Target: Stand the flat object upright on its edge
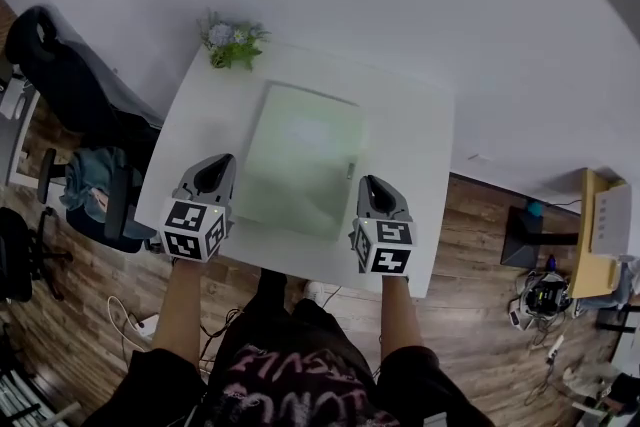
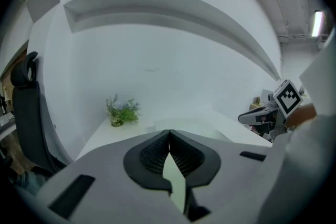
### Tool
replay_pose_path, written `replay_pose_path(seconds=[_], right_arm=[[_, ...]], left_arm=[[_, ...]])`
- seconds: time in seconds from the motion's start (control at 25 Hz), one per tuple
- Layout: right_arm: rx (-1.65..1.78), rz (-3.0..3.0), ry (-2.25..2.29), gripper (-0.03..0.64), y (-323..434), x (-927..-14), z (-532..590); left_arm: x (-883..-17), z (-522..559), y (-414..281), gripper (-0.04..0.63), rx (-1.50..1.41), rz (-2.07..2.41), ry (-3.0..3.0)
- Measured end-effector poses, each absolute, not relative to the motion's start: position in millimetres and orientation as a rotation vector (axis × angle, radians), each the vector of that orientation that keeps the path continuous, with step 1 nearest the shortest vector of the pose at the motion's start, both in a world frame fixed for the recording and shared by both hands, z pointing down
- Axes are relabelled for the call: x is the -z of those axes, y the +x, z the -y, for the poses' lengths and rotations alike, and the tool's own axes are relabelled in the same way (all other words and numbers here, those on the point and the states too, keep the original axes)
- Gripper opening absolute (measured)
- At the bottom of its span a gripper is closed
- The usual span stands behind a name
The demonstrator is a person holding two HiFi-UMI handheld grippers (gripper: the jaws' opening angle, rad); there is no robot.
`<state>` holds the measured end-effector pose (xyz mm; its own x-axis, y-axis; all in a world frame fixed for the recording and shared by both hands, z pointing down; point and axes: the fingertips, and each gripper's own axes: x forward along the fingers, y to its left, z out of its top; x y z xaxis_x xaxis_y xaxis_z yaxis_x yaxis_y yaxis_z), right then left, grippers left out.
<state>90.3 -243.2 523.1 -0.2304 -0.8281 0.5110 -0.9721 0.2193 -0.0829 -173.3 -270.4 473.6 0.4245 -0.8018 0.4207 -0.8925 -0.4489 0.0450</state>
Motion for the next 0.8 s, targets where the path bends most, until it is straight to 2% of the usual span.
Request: replay_pose_path(seconds=[0.44, 0.48, 0.56, 0.64, 0.8], right_arm=[[-0.740, 2.065, 1.636, 0.033, 85, -578, 255], [-0.756, 2.061, 1.635, 0.040, 85, -582, 256], [-0.788, 2.053, 1.619, 0.094, 84, -589, 257], [-0.811, 2.052, 1.588, 0.133, 81, -595, 258], [-0.832, 2.052, 1.580, 0.158, 80, -597, 260]], left_arm=[[-536, 302, -159, 0.017, -0.578, 1.290, 2.371], [-541, 304, -158, 0.030, -0.576, 1.270, 2.360], [-550, 308, -155, 0.098, -0.573, 1.231, 2.342], [-556, 312, -153, 0.115, -0.577, 1.208, 2.331], [-571, 312, -143, 0.175, -0.620, 1.115, 2.311]])
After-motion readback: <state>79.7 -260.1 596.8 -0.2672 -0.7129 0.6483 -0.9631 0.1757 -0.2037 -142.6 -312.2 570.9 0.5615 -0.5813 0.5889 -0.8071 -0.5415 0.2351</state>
